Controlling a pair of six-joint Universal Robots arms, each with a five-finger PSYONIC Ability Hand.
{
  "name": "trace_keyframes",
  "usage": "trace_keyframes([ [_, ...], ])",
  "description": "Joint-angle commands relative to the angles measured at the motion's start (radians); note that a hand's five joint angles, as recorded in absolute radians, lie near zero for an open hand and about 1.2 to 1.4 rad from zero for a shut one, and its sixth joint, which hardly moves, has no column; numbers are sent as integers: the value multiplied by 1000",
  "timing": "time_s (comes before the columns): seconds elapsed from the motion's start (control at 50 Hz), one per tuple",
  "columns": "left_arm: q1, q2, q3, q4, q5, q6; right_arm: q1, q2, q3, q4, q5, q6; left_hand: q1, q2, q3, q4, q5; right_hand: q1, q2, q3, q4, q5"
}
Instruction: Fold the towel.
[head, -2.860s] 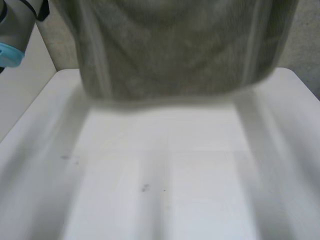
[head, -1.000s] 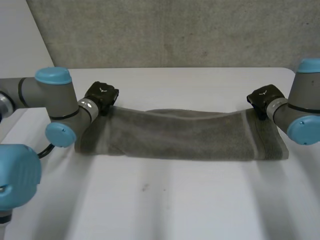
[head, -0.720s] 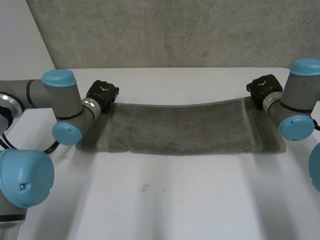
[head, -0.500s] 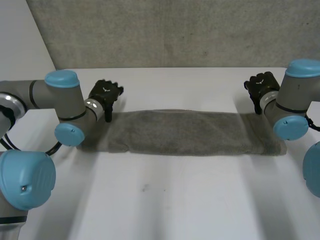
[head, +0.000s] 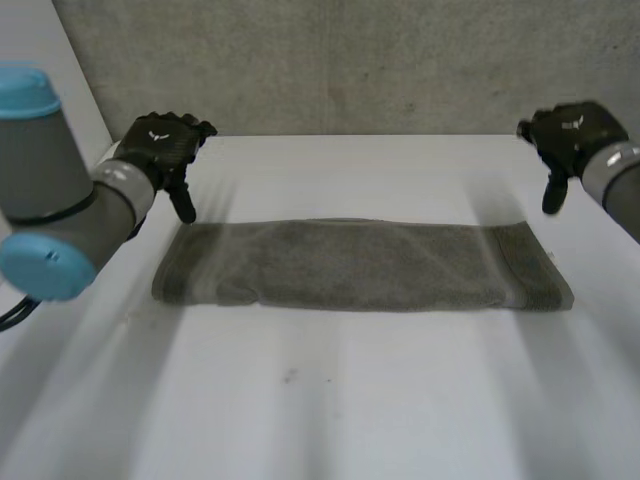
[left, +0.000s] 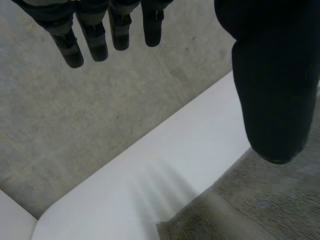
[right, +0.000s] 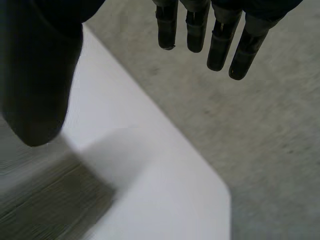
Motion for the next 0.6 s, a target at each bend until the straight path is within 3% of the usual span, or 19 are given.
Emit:
trace_keyframes([
  [0.02, -8, 208, -381, 191, 12, 4, -43, -122, 353, -59, -113, -8, 3, 9, 8, 7, -25, -57, -88, -73, -89, -63],
  [0.24, -14, 274, -563, 287, 13, -3, -110, -47, 544, -307, -146, -17, 3, 9, 8, 7, -25, 120, 90, 104, 89, 115],
  [0.46, -11, 272, -572, 296, 16, -59, -152, 66, 521, -357, -142, -67, 3, 9, 8, 7, -25, 285, 254, 269, 253, 279],
  [0.5, -7, 272, -572, 296, 16, -79, -175, 89, 507, -355, -145, -89, 3, 9, 8, 7, -25, 515, 485, 499, 484, 510],
  [0.52, -6, 272, -572, 296, 16, -79, -175, 89, 507, -355, -145, -89, 3, 9, 8, 7, -25, 517, 486, 501, 485, 511],
  [0.56, -6, 271, -572, 296, 16, -85, -181, 111, 484, -354, -141, -103, 3, 9, 8, 7, -25, 1083, 1053, 1067, 1052, 1078],
  [0.6, -6, 271, -574, 296, 16, -85, -187, 119, 469, -354, -135, -101, 3, 9, 8, 7, -25, 1164, 1133, 1148, 1132, 1158],
])
